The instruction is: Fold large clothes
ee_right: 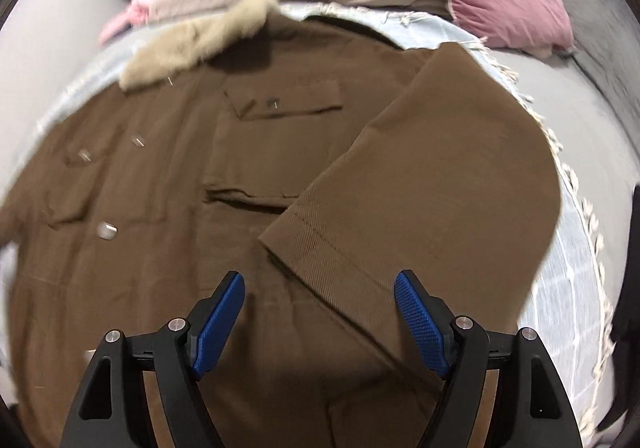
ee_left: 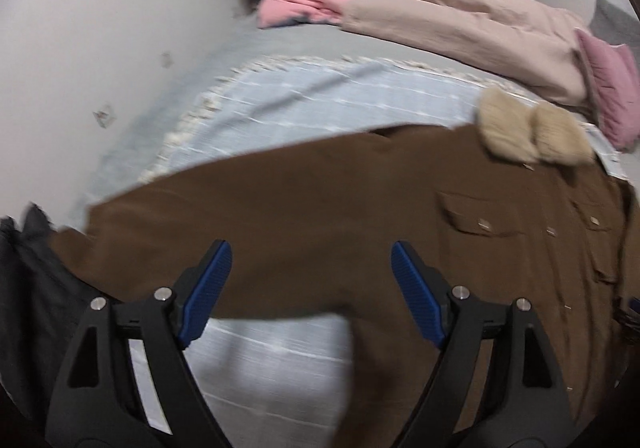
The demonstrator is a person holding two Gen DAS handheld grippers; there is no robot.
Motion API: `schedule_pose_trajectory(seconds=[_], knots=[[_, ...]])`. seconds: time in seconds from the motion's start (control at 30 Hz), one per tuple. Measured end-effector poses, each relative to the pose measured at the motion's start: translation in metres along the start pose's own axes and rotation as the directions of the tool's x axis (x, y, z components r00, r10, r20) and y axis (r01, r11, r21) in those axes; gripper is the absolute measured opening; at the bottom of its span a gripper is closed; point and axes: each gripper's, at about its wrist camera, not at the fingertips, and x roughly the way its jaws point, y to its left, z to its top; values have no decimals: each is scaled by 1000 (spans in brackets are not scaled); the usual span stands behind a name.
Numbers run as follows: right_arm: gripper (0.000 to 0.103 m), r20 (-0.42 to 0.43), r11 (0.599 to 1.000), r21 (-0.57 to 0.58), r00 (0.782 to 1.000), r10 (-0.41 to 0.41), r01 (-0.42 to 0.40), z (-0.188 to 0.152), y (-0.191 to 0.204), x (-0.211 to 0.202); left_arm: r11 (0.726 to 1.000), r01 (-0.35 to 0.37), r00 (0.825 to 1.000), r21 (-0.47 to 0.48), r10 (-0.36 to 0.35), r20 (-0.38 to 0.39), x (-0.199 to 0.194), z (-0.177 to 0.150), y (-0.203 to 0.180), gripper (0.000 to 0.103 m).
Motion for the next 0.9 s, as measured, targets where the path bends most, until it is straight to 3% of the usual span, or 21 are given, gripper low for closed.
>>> schedule_pose_trajectory(seconds=[0.07, 0.17, 0.23, 0.3, 0.37, 0.53, 0.63, 0.67, 0.73, 0.8, 0.9], knots=[[79, 21, 998, -39, 999, -46, 47, 0, 1, 10, 998, 63, 998, 10, -63, -7, 4, -12, -18, 82], [73, 58, 1000, -23, 998, -13, 14, -4, -10, 15, 994, 97, 995, 52, -96, -21, 21, -28, -44, 82], [33, 62, 1000, -6, 998, 12, -12, -6, -17, 14, 994, 86, 996, 63, -85, -21, 28, -36, -55, 82], [16, 67, 997, 35, 996, 64, -66, -5, -32, 3, 995, 82, 997, 56, -81, -20, 31, -44, -58, 82], [13, 107, 995, 67, 992, 62, -69, 0, -49, -16, 995, 84, 996, 51, -82, -40, 36, -47, -57, 82], [9, 203, 979, 146, 965, -167, 139, 28, -122, -73, 998, 57, 997, 23, -56, -44, 46, -50, -47, 82], [8, 213, 924, 217, 908, -360, 315, 45, -177, -99, 999, 42, 998, 15, -41, -49, 52, -52, -45, 82], [8, 211, 881, 248, 865, -454, 402, 51, -201, -108, 999, 38, 998, 15, -37, -49, 54, -53, -44, 82], [7, 184, 813, 296, 806, -563, 501, 59, -237, -117, 999, 32, 998, 14, -31, -47, 57, -55, -45, 82], [5, 149, 772, 332, 778, -610, 541, 66, -265, -119, 1000, 22, 999, 19, -21, -48, 61, -59, -47, 82], [5, 88, 698, 336, 717, -692, 632, 73, -301, -112, 999, 9, 999, 32, -7, -49, 65, -63, -49, 82]])
